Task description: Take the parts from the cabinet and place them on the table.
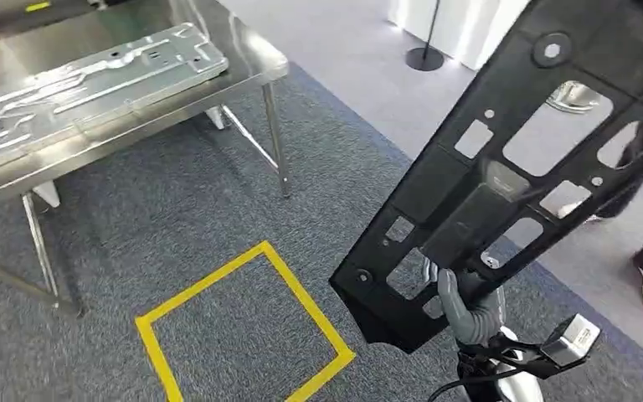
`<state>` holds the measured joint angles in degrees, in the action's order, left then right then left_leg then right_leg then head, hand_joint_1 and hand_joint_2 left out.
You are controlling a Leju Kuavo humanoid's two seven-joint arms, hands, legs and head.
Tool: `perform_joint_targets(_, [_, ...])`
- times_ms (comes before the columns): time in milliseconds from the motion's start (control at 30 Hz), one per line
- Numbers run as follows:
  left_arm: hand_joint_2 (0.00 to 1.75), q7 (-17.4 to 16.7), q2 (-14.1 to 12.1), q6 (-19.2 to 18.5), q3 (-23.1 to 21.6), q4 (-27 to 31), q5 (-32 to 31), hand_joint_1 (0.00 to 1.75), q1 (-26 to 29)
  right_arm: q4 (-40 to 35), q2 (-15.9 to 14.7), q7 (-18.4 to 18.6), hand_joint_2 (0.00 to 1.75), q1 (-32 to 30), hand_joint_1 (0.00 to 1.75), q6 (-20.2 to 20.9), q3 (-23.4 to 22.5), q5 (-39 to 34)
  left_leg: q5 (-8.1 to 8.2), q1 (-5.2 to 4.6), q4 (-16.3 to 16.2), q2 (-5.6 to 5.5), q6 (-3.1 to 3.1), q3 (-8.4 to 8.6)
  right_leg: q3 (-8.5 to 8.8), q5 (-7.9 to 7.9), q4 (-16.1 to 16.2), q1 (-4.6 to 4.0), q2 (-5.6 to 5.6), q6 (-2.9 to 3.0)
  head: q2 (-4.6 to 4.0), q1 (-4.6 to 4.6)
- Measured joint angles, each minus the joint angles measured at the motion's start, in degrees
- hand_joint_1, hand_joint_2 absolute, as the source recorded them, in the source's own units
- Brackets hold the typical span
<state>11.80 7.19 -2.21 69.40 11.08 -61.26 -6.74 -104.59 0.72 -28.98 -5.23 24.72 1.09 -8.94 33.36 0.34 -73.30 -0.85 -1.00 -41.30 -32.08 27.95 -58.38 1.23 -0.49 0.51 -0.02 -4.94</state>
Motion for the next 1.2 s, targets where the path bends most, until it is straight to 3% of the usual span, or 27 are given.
perform_joint_targets(33, [1.75, 0.04, 0.07, 0.00, 0.00, 0.00, 0.09, 0.00, 0.04, 0.00, 0.00, 0.17, 1.75, 0.01, 1.64, 0.00, 0.00, 0.04, 0.87, 0.12, -3.46, 0.17, -0.13, -1.80, 0.03, 0.10, -0.01, -0.11, -0.85, 0.01, 0.00, 0.00])
perform_joint_targets(67, [1.75, 0.04, 0.11, 0.02, 0.00, 0.00, 0.17, 0.00, 0.14, 0.00, -0.02, 0.22, 1.75, 0.02, 1.64, 0.00, 0.00, 0.07, 0.19, 0.20, -3.82, 0.27, -0.19, -2.11, 0.12, 0.21, -0.03, -0.16, -1.62, 0.01, 0.00, 0.00])
perform_joint_targets(100, [1.75, 0.04, 0.11, 0.02, 0.02, 0.00, 0.31, 0.00, 0.28, 0.00, -0.07, 0.22, 1.75, 0.09, 1.64, 0.02, 0.00, 0.04, -1.77, 0.23, -1.13, 0.45, -0.17, -0.81, 0.29, 0.37, -0.03, -0.17, -2.34, -0.07, 0.00, 0.00])
perform_joint_targets(167, [1.75, 0.04, 0.11, 0.13, 0.02, 0.00, 0.61, 0.00, 0.34, 0.02, -0.22, 0.20, 1.75, 0.36, 1.64, 0.07, 0.00, -0.04, -6.91, 0.20, 9.49, 1.84, 0.20, 4.81, 0.94, 0.81, -0.03, -0.17, -3.60, -0.37, 0.00, 0.00])
perform_joint_targets(200, [1.75, 0.04, 0.13, 0.20, 0.02, 0.00, 0.68, 0.00, 0.28, 0.02, -0.26, 0.20, 1.75, 0.51, 1.64, 0.07, 0.00, -0.11, -7.31, -0.13, 13.75, 4.93, 0.57, 6.83, 1.25, 1.04, 0.02, -0.30, -4.06, -0.64, 0.00, 0.00])
perform_joint_targets(233, [1.75, 0.07, 0.13, 0.26, 0.02, 0.00, 0.72, 0.00, 0.14, 0.04, -0.31, 0.17, 1.75, 0.64, 1.64, 0.07, 0.00, -0.15, -7.14, -0.78, 14.08, 5.12, 1.18, 7.11, 1.24, 1.26, -0.14, -0.64, -4.53, -1.04, 0.00, 0.00])
perform_joint_targets(333, [1.75, 0.05, 0.07, 0.55, 0.09, 0.00, 0.74, 0.00, 0.46, 0.28, -0.37, 0.17, 1.75, 0.96, 1.64, 0.09, 0.11, -0.15, -7.22, -1.10, 14.11, 3.21, 1.93, 6.57, 1.65, 1.27, 0.32, -0.60, -5.88, -1.89, 0.00, 0.00])
perform_joint_targets(367, [1.75, 0.07, 0.09, 0.59, 0.13, 0.00, 0.76, 0.00, 0.47, 0.31, -0.42, 0.17, 1.75, 1.11, 1.64, 0.09, 0.13, -0.15, -7.63, -0.57, 14.88, 2.52, 2.45, 7.27, 1.79, 1.67, 0.30, -0.52, -6.16, -2.38, 0.00, 0.00])
perform_joint_targets(400, [1.75, 0.07, 0.09, 0.61, 0.20, 0.00, 0.76, 0.00, 0.52, 0.35, -0.68, 0.17, 1.75, 1.30, 1.64, 0.09, 0.13, -0.15, -7.80, -0.51, 15.30, 1.95, 2.69, 7.47, 1.77, 2.44, -0.75, -0.15, -3.33, -2.62, 0.00, 0.02])
perform_joint_targets(433, [1.75, 0.09, 0.11, 0.63, 0.28, 0.00, 0.76, 0.00, 0.36, 0.35, -0.79, 0.13, 1.75, 1.31, 1.64, 0.15, 0.15, -0.22, -7.87, -0.44, 15.29, 1.49, 3.06, 7.48, 0.37, 4.30, -3.69, -0.07, -1.31, -2.54, 0.00, 0.00])
perform_joint_targets(500, [1.75, 0.13, 0.13, 0.61, 0.42, 0.00, 0.79, 0.00, 0.11, 0.63, -1.09, 0.11, 1.75, 1.26, 1.64, 0.15, 0.17, -0.20, -7.77, -0.55, 15.25, 0.05, 3.32, 7.49, -4.41, 8.27, -12.99, -0.07, 0.01, -2.59, 0.00, 0.02])
perform_joint_targets(533, [1.75, 0.13, 0.13, 0.63, 0.46, 0.00, 0.76, 0.00, 0.14, 0.85, -1.22, 0.15, 1.75, 1.26, 1.64, 0.13, 0.18, -0.20, -7.73, -0.67, 15.17, -0.77, 3.39, 7.48, -6.55, 9.15, -16.54, -0.07, 0.07, -2.63, 0.00, 0.02])
perform_joint_targets(567, [1.75, 0.15, 0.13, 0.61, 0.50, 0.00, 0.79, 0.00, 0.27, 1.05, -1.33, 0.15, 1.75, 1.25, 1.64, 0.07, 0.15, -0.20, -7.70, -0.70, 15.06, -1.53, 3.40, 7.50, -7.42, 8.51, -17.42, -0.08, 0.09, -2.59, 0.00, 0.02])
perform_joint_targets(600, [1.75, 0.20, 0.13, 0.63, 0.55, 0.00, 0.76, 0.00, 0.39, 1.18, -1.44, 0.15, 1.75, 1.27, 1.64, 0.00, 0.15, -0.20, -7.63, -0.72, 14.93, -2.36, 3.38, 7.58, -6.92, 6.45, -15.46, -0.09, 0.15, -2.46, 0.00, 0.02])
perform_joint_targets(667, [1.75, 0.26, 0.17, 0.61, 0.61, 0.00, 0.76, 0.00, 0.33, 1.25, -1.66, 0.15, 1.75, 1.32, 1.64, 0.00, 0.17, -0.22, -7.48, -0.71, 14.68, -4.09, 3.18, 7.78, -2.87, 0.48, -5.67, -0.01, 1.16, -2.08, 0.00, 0.02])
perform_joint_targets(700, [1.75, 0.28, 0.22, 0.61, 0.63, 0.00, 0.76, 0.00, 0.33, 1.25, -1.77, 0.13, 1.75, 1.42, 1.64, 0.00, 0.17, -0.24, -7.36, -0.63, 14.58, -4.76, 3.00, 7.76, -1.16, -0.54, -1.40, 0.08, 3.29, -1.83, 0.00, 0.02])
perform_joint_targets(733, [1.75, 0.35, 0.26, 0.63, 0.68, 0.00, 0.76, 0.00, 0.22, 1.33, -1.86, 0.11, 1.75, 1.45, 1.64, 0.02, 0.22, -0.24, -7.31, -0.94, 14.24, -5.29, 2.65, 7.39, -0.75, -0.08, -0.53, 0.17, 5.07, -1.86, 0.00, 0.02])
perform_joint_targets(833, [1.75, 0.37, 0.26, 0.63, 0.79, 0.00, 0.79, 0.00, 0.52, 1.31, -1.99, 0.04, 1.75, 1.69, 1.64, 0.00, 0.28, -0.31, -7.70, -0.18, 14.70, -6.80, 1.55, 7.01, -0.84, -0.24, -0.52, -0.43, 3.55, -1.27, 0.00, 0.02])
perform_joint_targets(867, [1.75, 0.37, 0.22, 0.63, 0.85, 0.00, 0.79, 0.00, 0.66, 1.29, -2.03, 0.02, 1.75, 1.84, 1.64, 0.00, 0.28, -0.31, -7.70, -0.55, 14.81, -7.33, 1.13, 6.81, -0.53, -0.55, 0.24, 0.17, 2.90, -0.79, 0.00, 0.02])
perform_joint_targets(900, [1.75, 0.37, 0.13, 0.66, 0.87, 0.00, 0.79, 0.00, 0.74, 1.29, -2.03, 0.00, 1.75, 2.03, 1.64, 0.00, 0.42, -0.35, -7.06, -0.57, 14.04, -5.15, 1.08, 6.90, -0.03, -0.76, 0.83, 0.13, 1.99, -0.51, 0.00, 0.02])
perform_joint_targets(933, [1.75, 0.37, 0.15, 0.66, 0.87, 0.00, 0.79, 0.00, 0.63, 1.29, -2.03, 0.00, 1.75, 2.02, 1.64, 0.02, 0.50, -0.35, -5.45, -0.64, 11.75, -2.36, 0.70, 5.83, 0.25, -0.79, 1.09, 0.15, 1.49, -0.16, 0.00, -0.02])
perform_joint_targets(967, [1.75, 0.37, 0.17, 0.66, 0.87, 0.00, 0.81, 0.00, 0.39, 1.29, -2.03, 0.00, 1.75, 2.01, 1.64, 0.00, 0.59, -0.35, -3.43, -0.39, 7.90, -0.94, 0.34, 3.92, 0.33, -0.69, 1.12, -0.01, 0.56, 0.14, 0.00, 0.00])
perform_joint_targets(1033, [1.75, 0.37, 0.22, 0.63, 0.90, 0.00, 0.90, 0.00, 0.35, 1.33, -2.05, 0.11, 1.75, 2.02, 1.64, -0.02, 0.63, -0.33, 0.17, 0.08, -1.02, -0.04, -0.16, -0.64, 0.38, -0.51, 1.11, -0.21, -1.10, 0.29, 0.00, 0.00])
perform_joint_targets(1067, [1.75, 0.37, 0.24, 0.66, 0.92, 0.00, 0.92, 0.00, 0.46, 1.40, -2.05, 0.11, 1.75, 2.01, 1.64, -0.02, 0.72, -0.33, 0.24, 0.29, -2.92, 0.07, -0.39, -1.72, 0.40, -0.40, 1.09, -0.22, -1.85, 0.21, 0.00, 0.00])
perform_joint_targets(1100, [1.75, 0.37, 0.22, 0.66, 0.94, 0.00, 0.94, 0.00, 0.60, 1.46, -2.05, 0.13, 1.75, 2.02, 1.64, -0.02, 0.85, -0.33, -1.07, 0.42, -1.76, 0.25, -0.55, -1.25, 0.51, -0.28, 1.08, -0.20, -2.52, 0.13, 0.00, 0.00])
perform_joint_targets(1133, [1.75, 0.37, 0.22, 0.68, 0.96, 0.00, 0.94, 0.00, 0.67, 1.49, -2.05, 0.17, 1.75, 2.02, 1.64, -0.02, 0.92, -0.33, -3.42, 0.51, 2.09, 0.63, -0.61, 0.69, 0.73, -0.12, 1.07, -0.18, -3.21, 0.00, 0.00, 0.00])
perform_joint_targets(1200, [1.75, 0.37, 0.22, 0.70, 0.98, 0.00, 0.94, 0.00, 0.60, 1.49, -2.05, 0.17, 1.75, 2.11, 1.64, -0.02, 1.07, -0.33, -8.23, 0.47, 12.91, 2.75, -0.31, 6.53, 1.47, 0.35, 1.07, -0.17, -4.36, -0.45, 0.00, 0.00])
